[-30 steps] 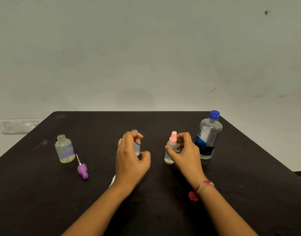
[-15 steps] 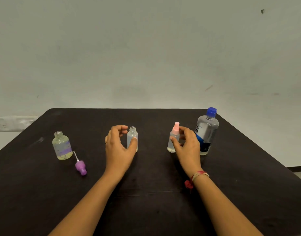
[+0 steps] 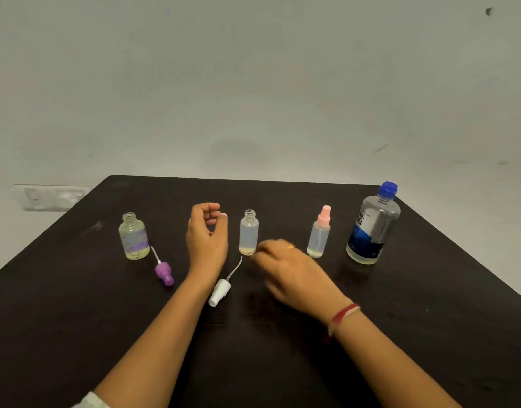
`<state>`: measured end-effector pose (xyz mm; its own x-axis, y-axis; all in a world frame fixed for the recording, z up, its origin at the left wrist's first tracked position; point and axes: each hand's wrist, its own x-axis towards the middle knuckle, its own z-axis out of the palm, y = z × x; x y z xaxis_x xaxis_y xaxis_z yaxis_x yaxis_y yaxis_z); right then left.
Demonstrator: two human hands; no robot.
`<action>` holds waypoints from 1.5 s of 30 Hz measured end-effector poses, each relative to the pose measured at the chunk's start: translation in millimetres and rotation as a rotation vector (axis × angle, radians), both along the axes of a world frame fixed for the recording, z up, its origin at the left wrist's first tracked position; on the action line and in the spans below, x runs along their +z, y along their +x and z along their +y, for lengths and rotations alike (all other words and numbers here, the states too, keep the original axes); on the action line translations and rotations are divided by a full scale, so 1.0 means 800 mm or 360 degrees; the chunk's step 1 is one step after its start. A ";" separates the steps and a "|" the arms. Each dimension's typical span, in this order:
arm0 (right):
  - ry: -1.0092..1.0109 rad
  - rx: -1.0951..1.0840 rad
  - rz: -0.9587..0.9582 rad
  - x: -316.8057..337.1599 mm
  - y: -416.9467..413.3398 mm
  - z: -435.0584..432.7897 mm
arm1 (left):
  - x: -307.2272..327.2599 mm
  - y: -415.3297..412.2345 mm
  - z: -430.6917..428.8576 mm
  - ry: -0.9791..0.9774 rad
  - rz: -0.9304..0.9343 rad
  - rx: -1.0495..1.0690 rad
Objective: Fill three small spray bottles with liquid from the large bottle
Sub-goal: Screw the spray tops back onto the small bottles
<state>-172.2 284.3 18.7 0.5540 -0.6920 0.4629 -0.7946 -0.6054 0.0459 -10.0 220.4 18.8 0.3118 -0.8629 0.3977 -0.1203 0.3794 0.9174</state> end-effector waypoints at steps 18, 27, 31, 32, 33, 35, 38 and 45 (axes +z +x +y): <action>-0.0182 0.0304 0.0023 0.018 0.038 -0.005 | -0.011 0.017 -0.022 0.0380 0.0000 -0.0059; -0.0211 -0.0046 -0.1873 0.036 -0.003 -0.008 | -0.024 -0.015 -0.010 0.0329 -0.0324 -0.0469; 0.0074 -0.0152 -0.2522 0.038 -0.014 -0.015 | -0.028 -0.025 -0.004 0.0382 -0.0457 -0.0600; 0.0123 -0.0158 -0.2632 0.039 -0.014 -0.015 | -0.028 -0.026 -0.003 0.0381 -0.0461 -0.0589; 0.0160 -0.0154 -0.2730 0.041 -0.015 -0.015 | -0.030 -0.027 -0.004 0.0363 -0.0431 -0.0563; 0.0213 -0.0144 -0.2872 0.042 -0.016 -0.017 | -0.031 -0.027 -0.007 0.0339 -0.0316 -0.0510; 0.0259 -0.0154 -0.2909 0.039 -0.016 -0.021 | -0.033 -0.029 -0.010 0.0337 -0.0366 -0.0472; 0.0339 -0.0134 -0.2928 0.037 -0.018 -0.023 | -0.028 -0.029 -0.009 0.0352 -0.0402 -0.0628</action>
<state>-186.2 265.7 48.5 -0.5189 -0.8076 0.2801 0.2261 -0.4456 -0.8662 -33.0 213.0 -3.2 -0.1365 -0.9674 0.2135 -0.2354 0.2411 0.9415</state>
